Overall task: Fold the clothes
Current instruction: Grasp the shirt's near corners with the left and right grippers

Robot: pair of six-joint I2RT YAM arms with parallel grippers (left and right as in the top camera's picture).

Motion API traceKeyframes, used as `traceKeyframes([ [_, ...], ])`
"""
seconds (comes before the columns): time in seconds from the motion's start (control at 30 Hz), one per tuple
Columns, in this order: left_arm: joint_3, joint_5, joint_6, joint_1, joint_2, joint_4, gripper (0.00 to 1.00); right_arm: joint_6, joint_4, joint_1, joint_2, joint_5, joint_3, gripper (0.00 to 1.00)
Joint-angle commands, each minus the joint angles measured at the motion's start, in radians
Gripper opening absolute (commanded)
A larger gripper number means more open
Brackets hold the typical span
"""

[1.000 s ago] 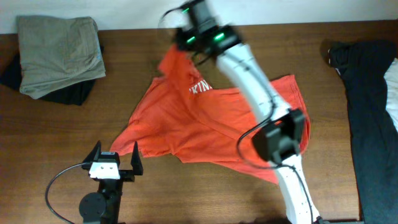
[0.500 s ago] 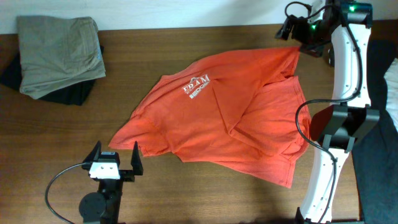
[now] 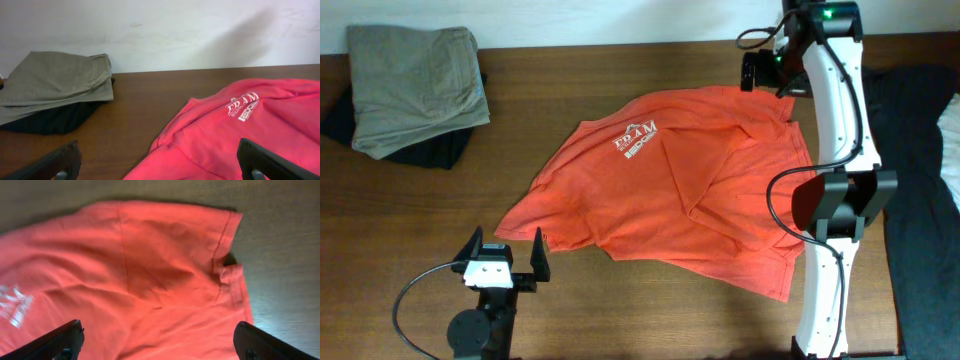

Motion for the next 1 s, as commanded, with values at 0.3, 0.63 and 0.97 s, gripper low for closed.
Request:
traceKeyframes([
  [0.3,-0.005,0.012,0.015,0.005,-0.004,0.007,0.99,0.085,0.036,-0.060,-0.004,0.056,0.008,0.99],
  [0.63,0.007,0.474,-0.241,0.004,-0.004,0.634,0.99,0.085,0.036,-0.060,-0.004,0.056,0.008,0.99],
  [0.97,0.708,0.509,-0.040,0.004,0.602,-0.232,0.99,0.085,0.037,-0.061,-0.004,0.056,0.008,0.99],
])
